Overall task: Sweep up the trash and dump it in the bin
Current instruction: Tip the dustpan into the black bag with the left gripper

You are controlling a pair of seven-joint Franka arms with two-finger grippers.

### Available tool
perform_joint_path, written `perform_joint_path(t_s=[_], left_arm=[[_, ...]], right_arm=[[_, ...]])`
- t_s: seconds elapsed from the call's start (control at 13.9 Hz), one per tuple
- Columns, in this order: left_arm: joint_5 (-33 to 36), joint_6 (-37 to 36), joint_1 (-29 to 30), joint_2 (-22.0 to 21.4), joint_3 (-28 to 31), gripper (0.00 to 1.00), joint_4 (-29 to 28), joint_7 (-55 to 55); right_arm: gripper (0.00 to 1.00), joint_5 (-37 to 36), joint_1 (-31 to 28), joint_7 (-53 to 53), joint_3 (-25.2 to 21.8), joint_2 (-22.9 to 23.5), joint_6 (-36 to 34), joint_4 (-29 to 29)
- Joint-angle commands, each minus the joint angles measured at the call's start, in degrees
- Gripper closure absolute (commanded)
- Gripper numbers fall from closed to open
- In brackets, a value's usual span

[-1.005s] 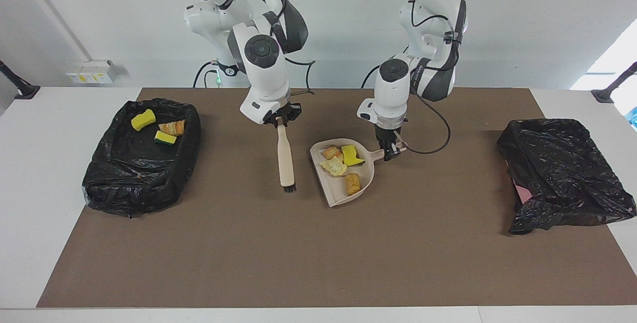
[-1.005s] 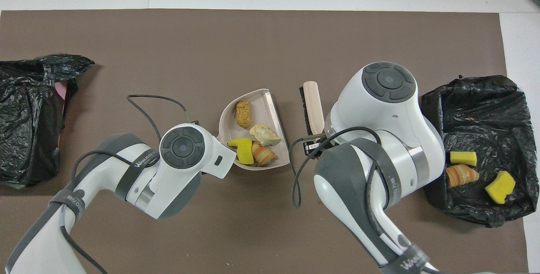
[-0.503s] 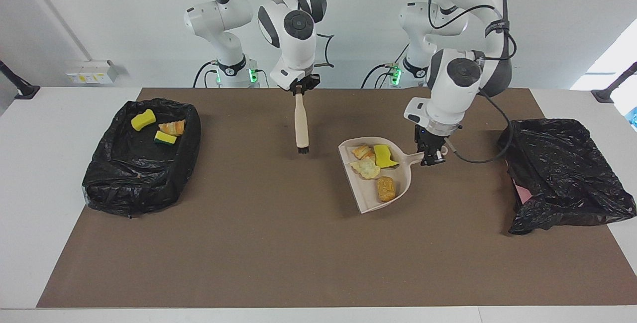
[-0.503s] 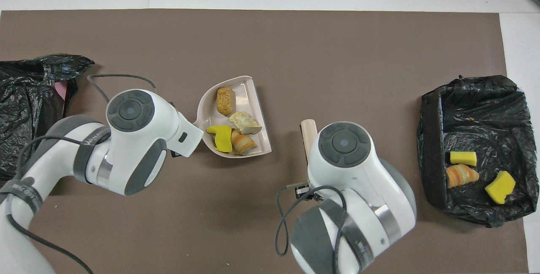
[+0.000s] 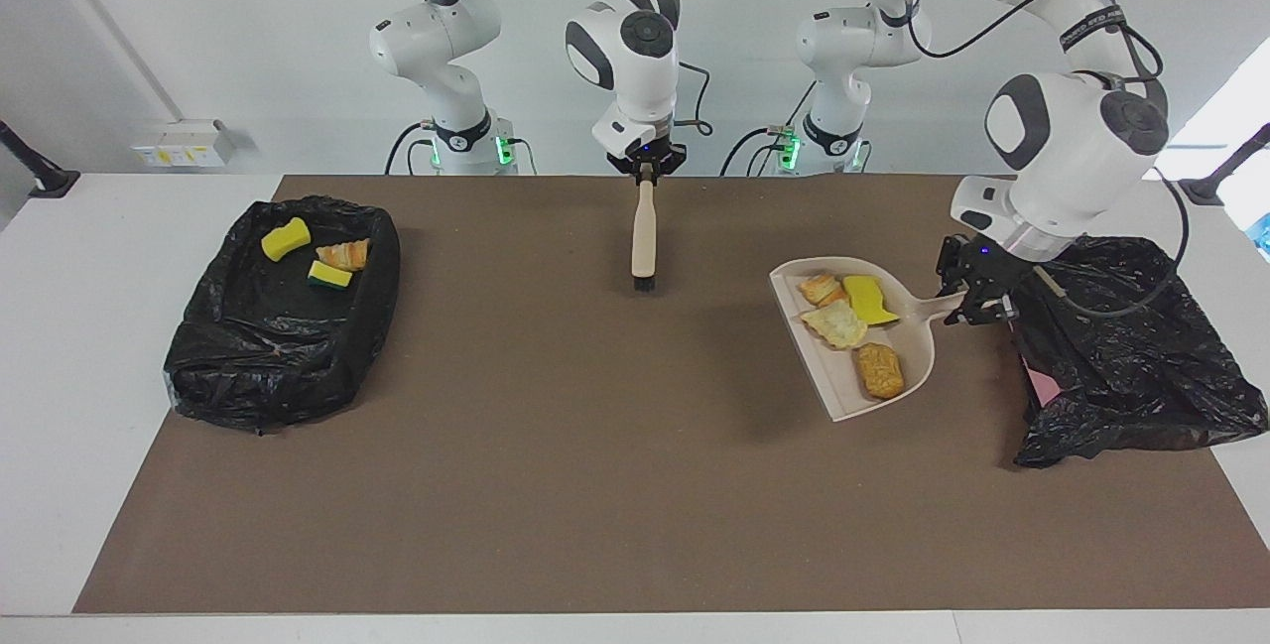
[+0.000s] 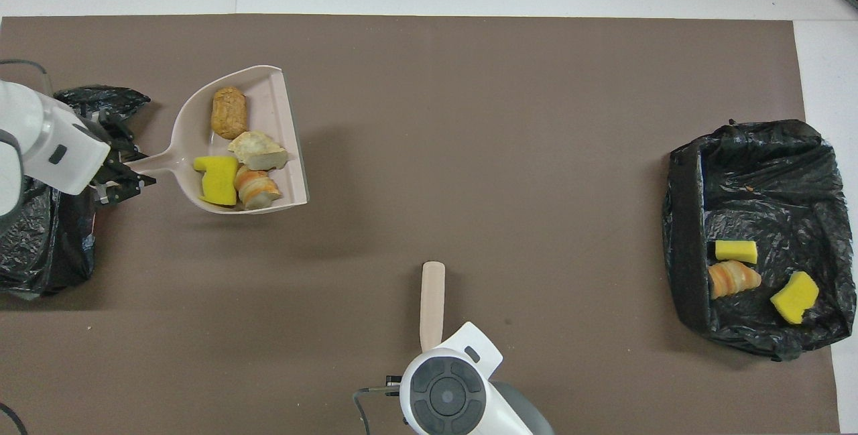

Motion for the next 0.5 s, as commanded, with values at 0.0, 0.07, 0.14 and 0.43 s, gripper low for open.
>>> perform_joint_path(t_s=[0.0,0.07,0.14,0.43], left_arm=[[-1.00,-4.27,5.58,0.10,-0.40,1.00,4.72,7.23],[-0.91,-4.44,7.61,0.11,-0.40,1.00,5.16,10.39],[-0.73,-4.62,10.06,0.28,-0.40,1.00,5.43,13.21],[-0.12,-6.90,17.98,2.38,-0.40,1.00,10.51,22.62]], right_arm=[[1.00,0.66,1.20,0.92,-0.22,1.48,3.90,-1.44],[1.00,0.13,1.20,0.48,-0.22,1.40,3.73,-1.44],[1.00,-0.48,1.64,0.30,-0.22,1.31,3.29,-1.44],[1.00,-5.32,3.31,3.62,-0.22,0.52,-1.11,-1.44]])
